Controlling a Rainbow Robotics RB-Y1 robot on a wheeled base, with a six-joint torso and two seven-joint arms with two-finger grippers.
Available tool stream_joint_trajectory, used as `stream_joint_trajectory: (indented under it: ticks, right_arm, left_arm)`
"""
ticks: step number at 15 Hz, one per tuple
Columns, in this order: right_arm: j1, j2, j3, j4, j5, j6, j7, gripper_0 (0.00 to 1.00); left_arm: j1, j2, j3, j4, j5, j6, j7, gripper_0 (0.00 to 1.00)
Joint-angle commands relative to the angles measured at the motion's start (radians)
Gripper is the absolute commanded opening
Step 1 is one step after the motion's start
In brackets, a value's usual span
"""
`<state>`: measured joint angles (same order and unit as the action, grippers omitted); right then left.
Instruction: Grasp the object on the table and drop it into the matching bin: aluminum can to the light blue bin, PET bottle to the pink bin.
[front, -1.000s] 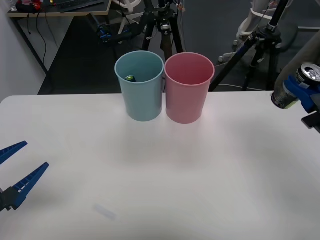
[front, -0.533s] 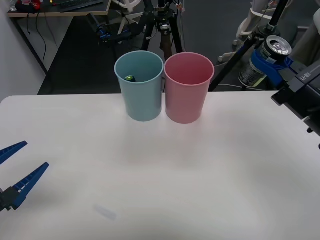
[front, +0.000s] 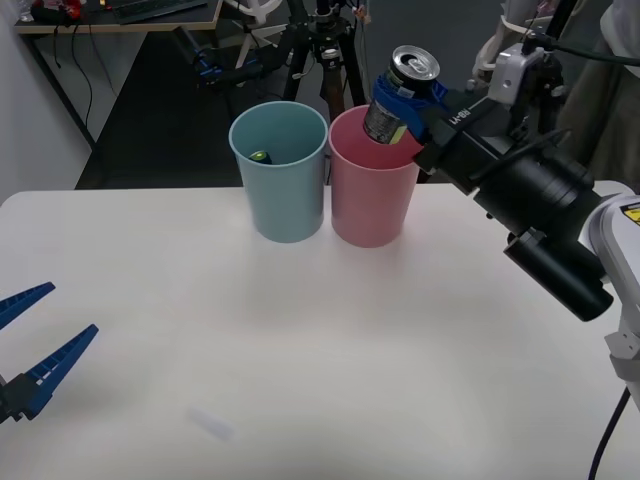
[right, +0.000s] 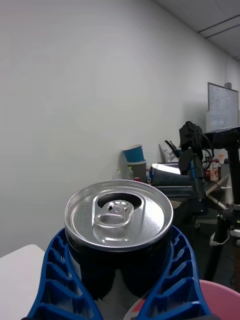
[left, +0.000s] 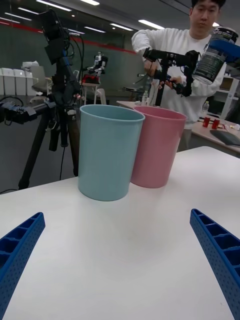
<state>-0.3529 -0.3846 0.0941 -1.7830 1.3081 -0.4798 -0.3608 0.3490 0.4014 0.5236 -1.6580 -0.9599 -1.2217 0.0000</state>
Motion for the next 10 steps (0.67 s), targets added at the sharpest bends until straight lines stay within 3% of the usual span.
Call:
stream_joint_trajectory:
  ticks: [1,6,10]
  right_arm:
    - [-0.095,0.041,0.065,0.096,0.042,0.058,-0.009,0.0]
    - [-0.261,0.059,0.202,0.263,0.05,0.222,-0.01,0.0]
    - [-0.363,0.105,0.219,0.401,0.063,0.248,-0.003,0.0]
  left_arm:
    - [0.0,0.0,0.0,0.0,0.0,0.0,0.0,1.0]
    - [0.0,0.0,0.0,0.0,0.0,0.0,0.0,1.0]
    - [0.0,0.0,0.0,0.0,0.0,0.0,0.0,1.0]
